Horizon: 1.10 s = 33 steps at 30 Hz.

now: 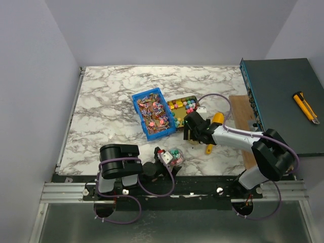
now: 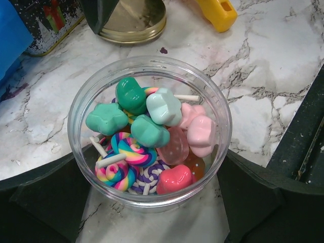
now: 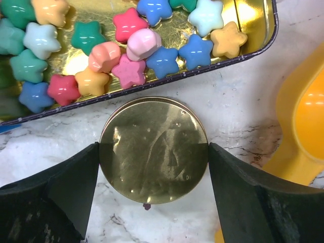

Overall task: Pack the candies
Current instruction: Pick up the bottle lid at the center of the board, then close the bottle lid on the packing bottle.

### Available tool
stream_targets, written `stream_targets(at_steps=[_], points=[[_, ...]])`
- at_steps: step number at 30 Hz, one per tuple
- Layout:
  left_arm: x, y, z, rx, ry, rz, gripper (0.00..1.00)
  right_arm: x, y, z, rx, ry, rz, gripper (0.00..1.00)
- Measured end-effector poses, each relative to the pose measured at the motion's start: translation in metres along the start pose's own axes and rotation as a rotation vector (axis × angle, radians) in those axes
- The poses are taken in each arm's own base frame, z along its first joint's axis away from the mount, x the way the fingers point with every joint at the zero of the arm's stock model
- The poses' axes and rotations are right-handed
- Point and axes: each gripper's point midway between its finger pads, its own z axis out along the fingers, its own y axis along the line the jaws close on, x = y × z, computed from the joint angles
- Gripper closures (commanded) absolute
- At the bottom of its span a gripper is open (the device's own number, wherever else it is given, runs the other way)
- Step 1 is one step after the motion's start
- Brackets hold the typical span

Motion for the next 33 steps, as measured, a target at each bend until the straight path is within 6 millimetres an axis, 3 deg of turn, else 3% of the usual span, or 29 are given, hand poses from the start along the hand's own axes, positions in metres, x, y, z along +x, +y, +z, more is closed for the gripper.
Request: stream_targets(at_steps=[9,18,33], points=[[-0.001,-0.001,-0.005,0.012,0.002,-0.021,0.01,-0.011,0.006,-0.027,-0.084,-0.016,0.004,0.38],[-0.001,-0.001,-0.01,0.019,0.004,-0.033,0.01,-0.017,0.017,-0.074,-0.238,-0.034,-0.018,0.39],[-0.001,0.0,-0.015,0.019,0.006,-0.032,0.01,0.02,0.068,-0.137,-0.419,0.023,-0.188,0.39]])
